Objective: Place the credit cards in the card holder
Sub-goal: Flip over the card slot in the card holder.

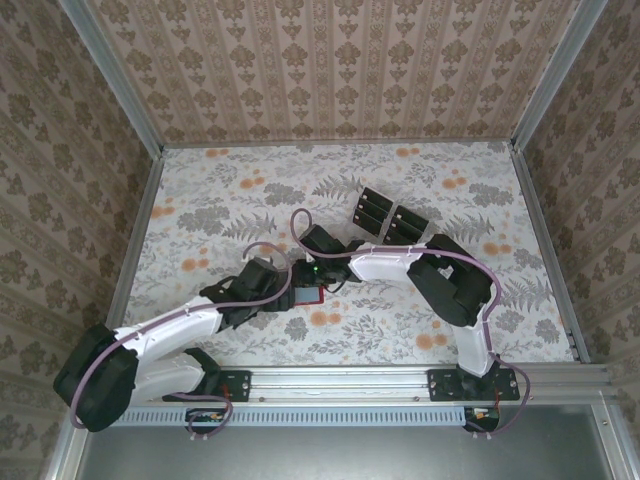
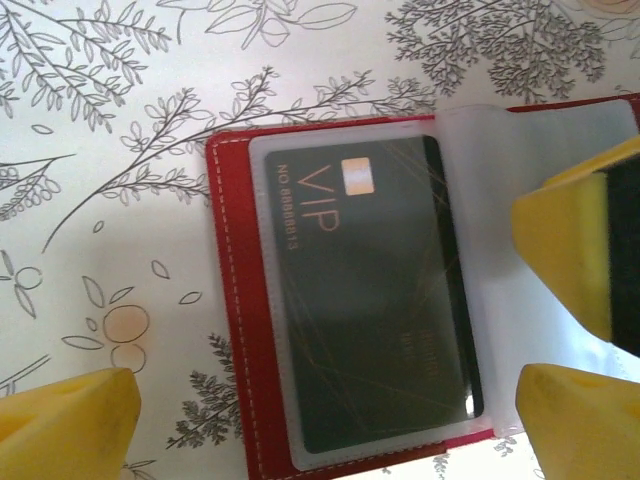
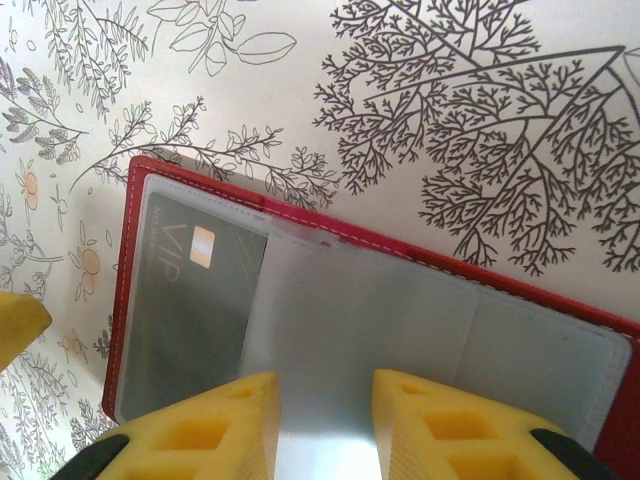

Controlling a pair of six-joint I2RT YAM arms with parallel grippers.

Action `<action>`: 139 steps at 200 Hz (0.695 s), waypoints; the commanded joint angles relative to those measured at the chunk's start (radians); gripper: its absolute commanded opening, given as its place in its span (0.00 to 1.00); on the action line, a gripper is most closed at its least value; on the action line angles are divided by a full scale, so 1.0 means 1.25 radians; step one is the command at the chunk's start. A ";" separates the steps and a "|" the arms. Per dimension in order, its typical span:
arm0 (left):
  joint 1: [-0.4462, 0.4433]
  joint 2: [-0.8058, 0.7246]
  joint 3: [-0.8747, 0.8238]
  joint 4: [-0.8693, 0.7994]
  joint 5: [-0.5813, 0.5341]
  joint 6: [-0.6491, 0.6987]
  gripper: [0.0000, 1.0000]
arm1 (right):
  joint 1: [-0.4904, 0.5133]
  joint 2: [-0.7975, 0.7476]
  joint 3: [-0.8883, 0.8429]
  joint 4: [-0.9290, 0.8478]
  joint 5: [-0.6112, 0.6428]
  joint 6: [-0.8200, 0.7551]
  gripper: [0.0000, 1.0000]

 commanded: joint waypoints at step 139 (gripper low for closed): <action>-0.066 0.021 -0.027 0.079 -0.065 -0.021 1.00 | 0.004 0.021 -0.008 0.016 -0.021 0.044 0.31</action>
